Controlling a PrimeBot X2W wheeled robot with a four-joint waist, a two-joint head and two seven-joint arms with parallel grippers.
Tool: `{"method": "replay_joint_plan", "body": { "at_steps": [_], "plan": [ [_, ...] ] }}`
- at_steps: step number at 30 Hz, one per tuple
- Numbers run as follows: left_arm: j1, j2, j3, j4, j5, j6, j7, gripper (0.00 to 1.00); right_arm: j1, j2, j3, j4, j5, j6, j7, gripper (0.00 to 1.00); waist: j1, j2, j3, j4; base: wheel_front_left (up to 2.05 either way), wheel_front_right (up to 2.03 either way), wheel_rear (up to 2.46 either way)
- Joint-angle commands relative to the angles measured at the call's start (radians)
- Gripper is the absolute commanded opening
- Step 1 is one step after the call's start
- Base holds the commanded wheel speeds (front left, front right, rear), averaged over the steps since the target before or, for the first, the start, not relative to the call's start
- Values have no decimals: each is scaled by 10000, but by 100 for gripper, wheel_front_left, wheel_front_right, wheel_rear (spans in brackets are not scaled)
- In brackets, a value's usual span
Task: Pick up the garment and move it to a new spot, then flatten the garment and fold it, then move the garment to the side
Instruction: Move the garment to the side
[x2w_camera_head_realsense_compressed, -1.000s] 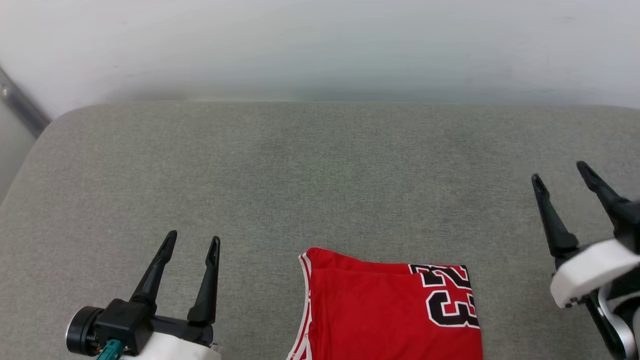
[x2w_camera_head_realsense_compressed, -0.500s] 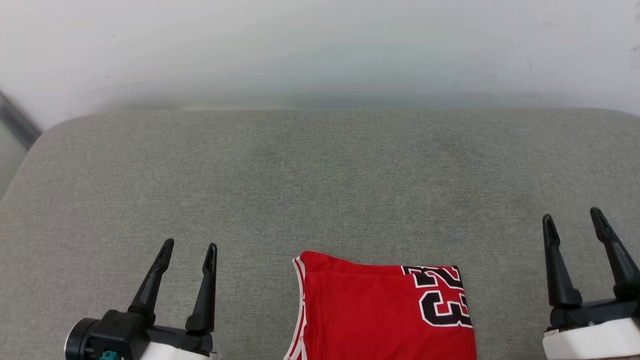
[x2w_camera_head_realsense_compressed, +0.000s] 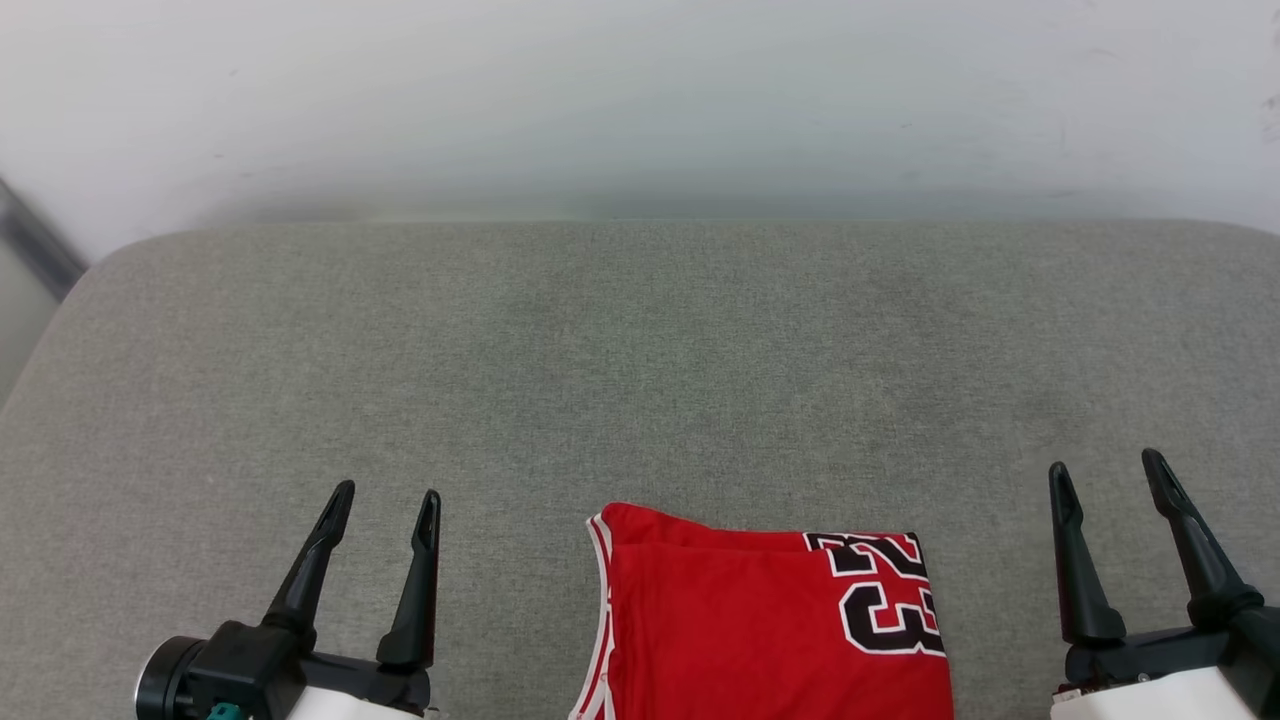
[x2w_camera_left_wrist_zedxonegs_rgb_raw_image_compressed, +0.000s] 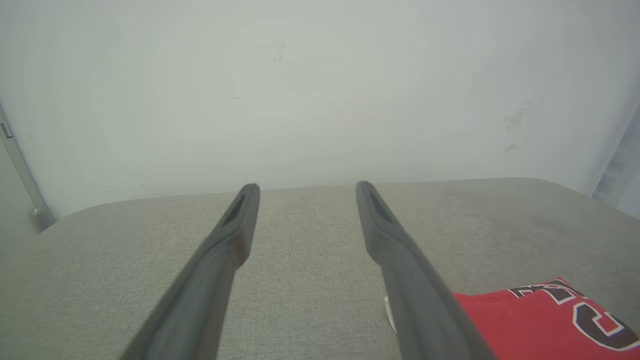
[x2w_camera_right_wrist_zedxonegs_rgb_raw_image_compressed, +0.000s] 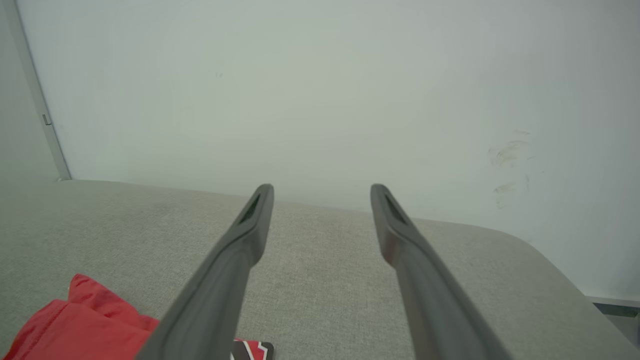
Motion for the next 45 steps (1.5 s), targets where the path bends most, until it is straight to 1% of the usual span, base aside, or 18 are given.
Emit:
{"method": "replay_joint_plan", "body": {
  "at_steps": [1,6,11,13,15,17,18,22,23,26,30,31,34,38,45],
  "plan": [
    [-52,17,-7,-3,37,-2,-47,100,14,47,35,37,-72,-8,-58,100,0,0,8,-7,0,0,0],
    [-108,12,-34,10,67,-2,-47,100,-38,25,24,-35,-129,-8,43,100,0,0,58,13,0,0,0],
    [-116,10,-16,-12,73,-4,-47,100,-60,-154,103,-199,-27,-8,367,100,0,0,151,34,0,0,0],
    [-163,-11,-37,-15,78,-3,-47,100,-57,-288,155,-346,91,-8,749,100,0,0,219,73,0,0,0],
    [-214,-33,-78,-9,87,-3,-47,100,19,-568,391,-476,242,-6,1405,100,0,0,295,125,0,0,0],
    [-259,-59,-98,-2,74,-4,-47,100,158,-792,653,-494,758,-8,2483,100,0,0,385,179,0,0,0],
    [-271,-65,-112,6,70,-3,-47,100,171,-1089,884,-596,901,-5,3023,100,0,0,437,206,0,0,0],
    [-427,-101,-173,50,56,-4,-47,100,199,-1661,1257,-954,1938,-6,5449,100,0,0,682,334,0,0,0],
    [-527,-140,-211,113,24,-3,-47,100,280,-1902,1410,-1199,2539,-6,7257,100,0,0,869,457,0,0,0],
    [-707,-138,-350,194,91,-3,-47,100,206,-1940,1389,-1376,2869,-6,8610,100,0,0,1065,625,0,0,0],
    [-897,-168,-464,252,86,-4,-47,100,-20,-1643,1255,-1166,2875,-6,9818,100,0,0,1293,867,0,0,0],
    [-941,-168,-485,271,84,-4,-47,100,-65,-1412,1135,-1029,2943,-8,10041,100,0,0,1336,931,0,0,0],
    [-1063,-184,-566,329,65,-3,-47,100,-221,-1093,807,-568,2696,-8,10400,100,0,0,1437,1123,0,0,0],
    [-1120,-198,-645,375,52,-4,-47,100,-342,-689,783,37,2567,-6,10576,100,0,0,1516,1315,0,0,0],
    [-1204,-138,-675,486,128,-4,-47,100,-343,-757,1332,1130,2238,-5,10468,100,0,0,1588,1476,0,0,0]
  ]
}}
